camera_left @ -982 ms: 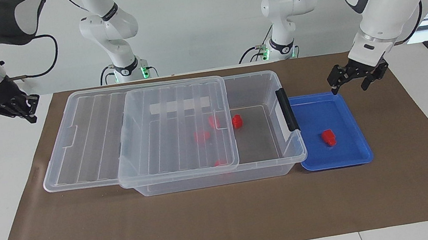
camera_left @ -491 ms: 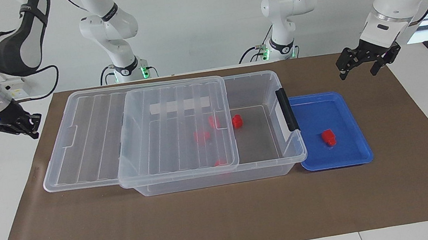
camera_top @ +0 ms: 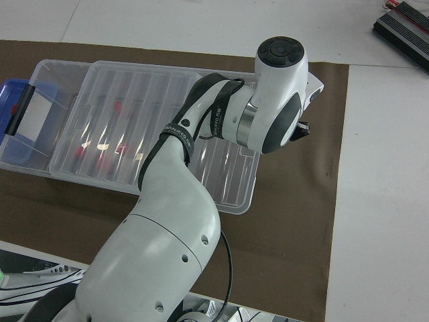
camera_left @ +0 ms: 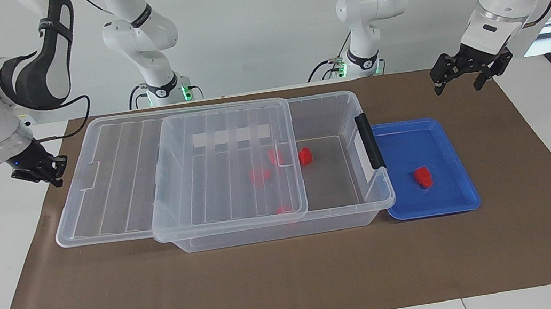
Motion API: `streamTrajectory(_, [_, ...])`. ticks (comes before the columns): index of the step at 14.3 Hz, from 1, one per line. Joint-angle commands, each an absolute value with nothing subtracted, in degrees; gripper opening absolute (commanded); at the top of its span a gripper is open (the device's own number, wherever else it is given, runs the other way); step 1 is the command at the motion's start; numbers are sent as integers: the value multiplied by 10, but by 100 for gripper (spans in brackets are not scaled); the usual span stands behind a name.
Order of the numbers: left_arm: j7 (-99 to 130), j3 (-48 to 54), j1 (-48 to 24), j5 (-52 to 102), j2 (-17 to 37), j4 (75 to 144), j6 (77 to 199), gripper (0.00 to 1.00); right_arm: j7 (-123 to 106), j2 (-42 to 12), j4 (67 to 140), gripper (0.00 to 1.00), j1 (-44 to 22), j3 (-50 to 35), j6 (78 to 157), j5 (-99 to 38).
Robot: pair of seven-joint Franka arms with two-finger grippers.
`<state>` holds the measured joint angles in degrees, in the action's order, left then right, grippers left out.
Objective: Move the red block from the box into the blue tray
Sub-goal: 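Release the red block into the blue tray and withdraw the left gripper, then reach the right gripper back to the edge of the clear lid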
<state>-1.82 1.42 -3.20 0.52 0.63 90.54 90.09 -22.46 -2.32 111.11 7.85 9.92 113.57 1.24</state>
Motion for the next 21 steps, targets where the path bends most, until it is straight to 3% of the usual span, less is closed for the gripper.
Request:
streamTrajectory(1, [-28,14,-22,18,-20,942,911,100,-188,-16,1121,0,83,76,1138,18])
streamTrajectory(21, [-29,13,-20,15,-29,944,911,100,16,-16,1118,0,83,-18,1115,17])
